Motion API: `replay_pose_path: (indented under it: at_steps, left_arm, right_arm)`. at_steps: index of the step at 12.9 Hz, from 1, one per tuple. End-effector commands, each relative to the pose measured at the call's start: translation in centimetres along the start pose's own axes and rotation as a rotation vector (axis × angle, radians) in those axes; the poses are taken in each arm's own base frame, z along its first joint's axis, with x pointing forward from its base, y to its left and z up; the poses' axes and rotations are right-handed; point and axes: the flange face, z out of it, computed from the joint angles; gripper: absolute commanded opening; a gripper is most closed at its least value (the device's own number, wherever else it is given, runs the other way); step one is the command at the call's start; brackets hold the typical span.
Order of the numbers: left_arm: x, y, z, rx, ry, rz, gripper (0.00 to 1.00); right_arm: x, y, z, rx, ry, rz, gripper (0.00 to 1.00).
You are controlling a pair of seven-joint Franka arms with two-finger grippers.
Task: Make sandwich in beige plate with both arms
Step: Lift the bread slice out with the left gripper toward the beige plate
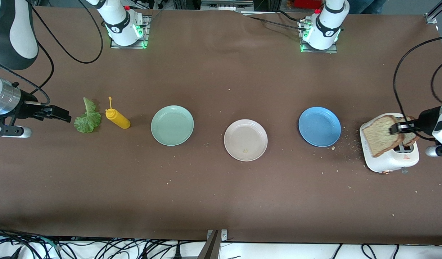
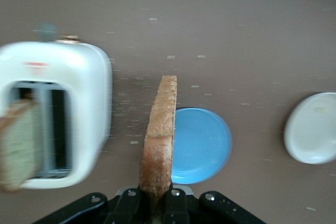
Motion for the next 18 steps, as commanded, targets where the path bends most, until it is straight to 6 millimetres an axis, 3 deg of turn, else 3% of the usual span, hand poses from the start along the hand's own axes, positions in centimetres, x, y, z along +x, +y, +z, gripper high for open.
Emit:
replay_pose_path:
  at_steps: [1, 4, 8, 12, 13, 16, 18]
  left_arm:
    - [1.8, 3.5, 3.0, -0.218, -0.054, 0.018, 0.00]
    - [2.8, 9.6, 8.4, -0.362, -0.137, 0.065, 0.00]
    - [3.7, 15.6, 14.7, -0.471, -0.181, 0.077, 0.00]
    - [3.4, 18.9, 18.0, -0.577, -0.189, 0.183, 0.00]
    - [3.7, 18.9, 19.4, -0.612, -0.207, 0.164, 0.00]
    - [3.4, 19.2, 19.7, -0.642, -0.205, 0.208, 0.00]
    - [3.3, 19.8, 21.5, -0.670, -0.231, 0.197, 0.00]
  right_arm:
    - [0.1, 0.2, -0.4, 0.003, 0.005, -0.002, 1.00]
    - [0.1, 0.1, -0.4, 0.004, 0.005, 0.001, 1.00]
    - [0.1, 0.1, -0.4, 0.004, 0.005, 0.003, 1.00]
    - [0.1, 0.4, -0.5, 0.004, 0.007, -0.005, 1.00]
    - [0.2, 0.4, -0.6, 0.004, 0.010, -0.004, 1.00]
    - [0.3, 0.7, -0.6, 0.004, 0.016, 0.001, 1.00]
    - [0.2, 0.7, -0.6, 0.002, 0.012, -0.004, 1.00]
